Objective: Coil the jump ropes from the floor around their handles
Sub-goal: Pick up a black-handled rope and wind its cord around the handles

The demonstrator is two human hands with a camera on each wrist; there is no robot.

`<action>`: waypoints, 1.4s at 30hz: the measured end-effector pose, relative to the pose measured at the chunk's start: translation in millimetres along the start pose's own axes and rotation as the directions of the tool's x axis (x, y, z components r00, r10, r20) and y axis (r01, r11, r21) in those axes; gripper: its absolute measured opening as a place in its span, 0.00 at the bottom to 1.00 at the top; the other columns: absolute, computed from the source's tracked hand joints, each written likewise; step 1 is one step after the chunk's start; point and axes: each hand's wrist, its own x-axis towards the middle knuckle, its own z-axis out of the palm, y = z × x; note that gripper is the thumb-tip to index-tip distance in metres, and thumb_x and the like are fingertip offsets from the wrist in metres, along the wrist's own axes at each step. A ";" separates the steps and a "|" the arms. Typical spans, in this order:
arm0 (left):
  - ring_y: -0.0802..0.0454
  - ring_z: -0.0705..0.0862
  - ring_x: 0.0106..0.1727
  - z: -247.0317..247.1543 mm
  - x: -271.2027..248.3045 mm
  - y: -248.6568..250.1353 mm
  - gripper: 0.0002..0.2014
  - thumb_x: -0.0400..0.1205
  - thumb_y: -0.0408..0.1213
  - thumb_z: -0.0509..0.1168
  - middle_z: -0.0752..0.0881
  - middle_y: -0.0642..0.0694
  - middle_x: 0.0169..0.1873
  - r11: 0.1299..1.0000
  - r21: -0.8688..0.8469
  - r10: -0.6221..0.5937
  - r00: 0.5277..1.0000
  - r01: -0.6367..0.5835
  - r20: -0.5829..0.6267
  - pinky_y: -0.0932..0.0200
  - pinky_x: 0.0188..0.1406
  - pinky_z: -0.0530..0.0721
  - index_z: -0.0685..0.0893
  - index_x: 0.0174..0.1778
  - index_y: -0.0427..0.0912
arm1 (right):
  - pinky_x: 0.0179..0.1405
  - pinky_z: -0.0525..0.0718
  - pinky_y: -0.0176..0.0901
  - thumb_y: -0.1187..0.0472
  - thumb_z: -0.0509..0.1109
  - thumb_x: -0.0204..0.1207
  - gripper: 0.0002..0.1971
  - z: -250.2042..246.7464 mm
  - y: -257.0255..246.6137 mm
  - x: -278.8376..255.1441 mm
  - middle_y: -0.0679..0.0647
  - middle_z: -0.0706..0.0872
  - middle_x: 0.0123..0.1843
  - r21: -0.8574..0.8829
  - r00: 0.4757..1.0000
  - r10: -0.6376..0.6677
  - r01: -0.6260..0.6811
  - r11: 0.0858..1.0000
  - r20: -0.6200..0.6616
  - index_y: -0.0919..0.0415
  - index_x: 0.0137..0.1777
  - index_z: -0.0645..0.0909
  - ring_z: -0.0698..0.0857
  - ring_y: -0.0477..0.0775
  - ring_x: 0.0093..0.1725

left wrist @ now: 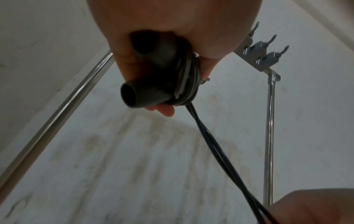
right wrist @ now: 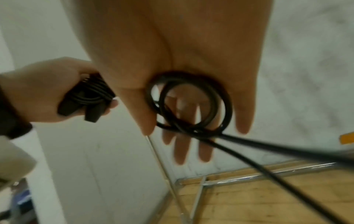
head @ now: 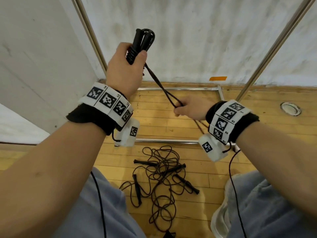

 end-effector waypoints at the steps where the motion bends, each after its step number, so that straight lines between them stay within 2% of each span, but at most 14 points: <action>1: 0.53 0.88 0.38 0.9 0.5 -4.1 0.15 0.80 0.52 0.61 0.86 0.52 0.40 0.999 0.048 0.001 1.000 -0.001 0.001 0.44 0.43 0.88 0.77 0.59 0.49 | 0.44 0.77 0.46 0.52 0.64 0.81 0.11 -2.6 4.9 1.4 0.51 0.85 0.42 -0.041 0.997 0.065 -0.066 0.997 -0.034 0.57 0.53 0.83 0.82 0.52 0.44; 6: 0.53 0.84 0.39 3.2 4.1 -20.0 0.20 0.79 0.56 0.58 0.81 0.59 0.36 0.967 0.252 0.049 0.998 -0.036 -0.047 0.58 0.33 0.77 0.76 0.62 0.50 | 0.42 0.73 0.43 0.50 0.63 0.81 0.12 -10.0 17.6 7.6 0.46 0.81 0.40 -0.041 0.981 0.165 -0.170 0.985 -0.103 0.53 0.58 0.83 0.79 0.50 0.43; 10: 0.60 0.82 0.38 -4.6 14.0 -27.5 0.20 0.78 0.58 0.57 0.79 0.62 0.34 0.971 0.240 0.027 0.989 0.009 -0.143 0.61 0.31 0.73 0.77 0.60 0.51 | 0.46 0.85 0.46 0.53 0.63 0.82 0.11 -19.0 28.6 6.1 0.53 0.86 0.53 0.056 0.983 0.176 -0.173 0.983 -0.054 0.55 0.60 0.82 0.88 0.53 0.48; 14: 0.67 0.78 0.34 -3.0 13.3 -33.4 0.20 0.78 0.59 0.57 0.79 0.63 0.33 0.966 0.260 0.037 0.984 0.009 -0.172 0.64 0.27 0.69 0.77 0.60 0.52 | 0.23 0.78 0.33 0.51 0.64 0.81 0.10 -19.7 46.7 5.3 0.51 0.86 0.45 0.223 0.939 0.329 -0.301 0.927 -0.100 0.54 0.55 0.82 0.86 0.45 0.28; 18: 0.64 0.79 0.34 -8.2 21.1 -37.3 0.21 0.77 0.59 0.56 0.78 0.63 0.34 0.970 0.238 0.007 0.974 0.048 -0.227 0.61 0.31 0.74 0.76 0.61 0.52 | 0.37 0.78 0.42 0.40 0.62 0.78 0.20 -12.7 52.3 10.3 0.50 0.82 0.43 0.153 0.968 0.206 -0.184 0.971 -0.144 0.54 0.59 0.78 0.82 0.49 0.37; 21: 0.61 0.81 0.36 -12.3 27.1 -38.5 0.20 0.77 0.58 0.57 0.78 0.64 0.33 0.976 0.210 -0.002 0.962 0.061 -0.273 0.60 0.38 0.78 0.77 0.60 0.52 | 0.48 0.76 0.48 0.26 0.65 0.63 0.33 -8.5 45.3 6.8 0.46 0.80 0.48 0.191 0.977 0.146 -0.114 0.975 -0.159 0.49 0.59 0.75 0.80 0.50 0.48; 23: 0.58 0.82 0.37 -13.9 28.5 -38.9 0.20 0.78 0.58 0.58 0.78 0.64 0.34 0.978 0.198 0.000 0.956 0.061 -0.293 0.60 0.39 0.79 0.77 0.60 0.51 | 0.46 0.75 0.47 0.22 0.63 0.58 0.37 -6.9 43.3 4.4 0.46 0.81 0.44 0.133 0.983 0.073 -0.051 0.990 -0.169 0.52 0.54 0.81 0.80 0.49 0.47; 26: 0.56 0.81 0.38 -16.4 30.1 -39.4 0.21 0.78 0.57 0.58 0.78 0.64 0.33 0.980 0.188 0.003 0.946 0.062 -0.323 0.60 0.39 0.77 0.77 0.60 0.50 | 0.34 0.74 0.43 0.36 0.69 0.71 0.19 0.9 47.6 6.1 0.51 0.82 0.35 0.079 0.988 0.076 -0.066 0.995 -0.131 0.53 0.43 0.85 0.79 0.50 0.35; 28: 0.56 0.82 0.39 -18.0 30.6 -39.7 0.20 0.78 0.57 0.58 0.78 0.63 0.34 0.982 0.180 0.001 0.946 0.061 -0.323 0.60 0.39 0.78 0.77 0.60 0.50 | 0.31 0.71 0.41 0.46 0.62 0.81 0.14 6.5 50.7 6.7 0.49 0.79 0.33 -0.014 0.990 0.100 -0.101 0.995 -0.100 0.53 0.41 0.81 0.76 0.48 0.32; 30: 0.55 0.83 0.39 -19.4 31.7 -41.8 0.20 0.78 0.57 0.58 0.79 0.62 0.35 0.983 0.171 0.000 0.944 0.059 -0.329 0.60 0.39 0.79 0.77 0.60 0.50 | 0.37 0.74 0.41 0.48 0.55 0.85 0.16 8.2 54.7 6.7 0.48 0.82 0.36 -0.057 0.993 0.091 -0.095 0.994 -0.071 0.53 0.44 0.81 0.79 0.48 0.36; 32: 0.55 0.83 0.38 -22.0 33.6 -46.4 0.20 0.78 0.57 0.58 0.79 0.61 0.35 0.983 0.170 -0.001 0.940 0.063 -0.342 0.62 0.35 0.78 0.77 0.60 0.49 | 0.50 0.78 0.45 0.48 0.53 0.85 0.19 4.9 57.1 5.3 0.50 0.85 0.38 0.104 0.997 0.074 -0.071 0.992 -0.018 0.54 0.44 0.82 0.83 0.49 0.42; 35: 0.58 0.78 0.36 -27.0 36.8 -57.0 0.20 0.79 0.55 0.59 0.78 0.61 0.36 0.973 0.207 -0.017 0.930 0.099 -0.366 0.66 0.29 0.68 0.77 0.61 0.47 | 0.53 0.83 0.49 0.49 0.56 0.85 0.19 -4.9 52.9 1.1 0.53 0.87 0.35 0.620 0.994 0.031 -0.088 0.779 0.103 0.61 0.51 0.84 0.87 0.52 0.41; 38: 0.54 0.76 0.38 -30.8 37.6 -70.1 0.20 0.81 0.54 0.59 0.79 0.57 0.39 0.953 0.252 -0.075 0.936 0.169 -0.344 0.61 0.35 0.70 0.76 0.62 0.45 | 0.37 0.85 0.43 0.46 0.56 0.83 0.22 -22.1 49.8 1.1 0.52 0.83 0.28 0.864 0.998 -0.038 -0.031 0.503 0.057 0.64 0.50 0.83 0.82 0.50 0.29; 42: 0.51 0.77 0.37 -27.7 29.3 -87.9 0.18 0.81 0.56 0.59 0.80 0.53 0.40 0.918 0.324 -0.147 0.956 0.228 -0.255 0.57 0.36 0.71 0.76 0.59 0.47 | 0.26 0.75 0.39 0.45 0.53 0.85 0.22 -30.7 47.6 9.7 0.46 0.70 0.22 0.861 0.966 0.084 0.178 0.476 -0.246 0.59 0.41 0.80 0.68 0.46 0.20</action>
